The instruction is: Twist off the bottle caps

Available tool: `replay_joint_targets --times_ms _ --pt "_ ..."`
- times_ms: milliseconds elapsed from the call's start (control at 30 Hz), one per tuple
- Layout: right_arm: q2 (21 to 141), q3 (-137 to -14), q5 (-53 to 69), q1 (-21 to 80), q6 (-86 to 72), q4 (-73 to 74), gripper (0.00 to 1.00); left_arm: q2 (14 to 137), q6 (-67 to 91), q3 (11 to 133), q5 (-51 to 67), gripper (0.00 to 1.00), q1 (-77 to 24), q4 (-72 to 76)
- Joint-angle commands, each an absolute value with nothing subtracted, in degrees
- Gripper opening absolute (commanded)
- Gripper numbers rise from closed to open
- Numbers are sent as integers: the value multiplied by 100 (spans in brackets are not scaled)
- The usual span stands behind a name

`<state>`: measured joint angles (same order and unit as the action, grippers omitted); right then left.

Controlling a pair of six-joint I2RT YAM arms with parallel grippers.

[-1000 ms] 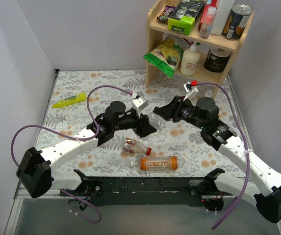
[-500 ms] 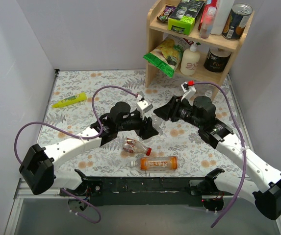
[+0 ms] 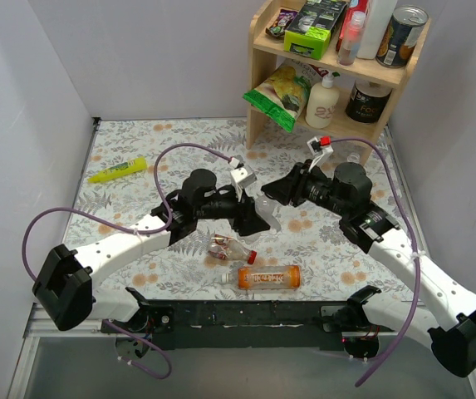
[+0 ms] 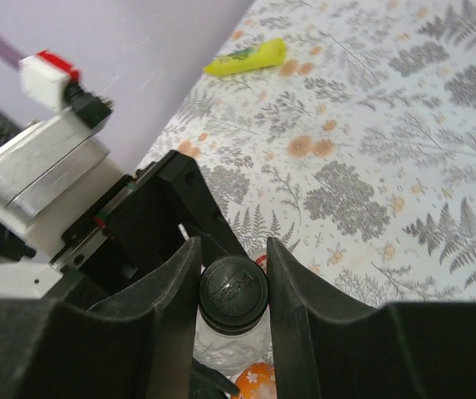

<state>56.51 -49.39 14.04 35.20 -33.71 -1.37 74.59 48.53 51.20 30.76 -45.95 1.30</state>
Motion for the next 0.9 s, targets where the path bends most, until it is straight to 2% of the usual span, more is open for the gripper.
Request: replay_joint_targets --times_ms 0,233,300,400,500,633,733,867 --pt "5423 -5194 2740 3174 -2656 -1028 24 7365 5211 5080 4647 2 -4395 939" --pt "5186 -5599 4190 3024 -1961 -1195 23 7629 5940 4957 6703 2 -4236 2002" --pt "5124 -5607 4376 2980 -1925 -1336 23 7673 6378 4817 7143 2 -4245 2615" --pt "4993 -5590 4605 2936 -1898 -1520 24 7708 6451 4807 7347 2 -4245 2742" --pt "4843 -5712 4203 2892 -1794 -1067 23 7638 6180 4921 6980 2 -4202 2167" --pt "4694 -5775 1959 2892 -1503 490 23 7174 5309 5045 4929 1 -3938 1099" --pt "4509 -5206 656 2892 -1538 1087 24 6891 5204 4931 3846 2 -3727 994" --pt "4456 -4326 -254 2900 -1828 1196 24 6645 4975 4861 3200 3 -3727 852"
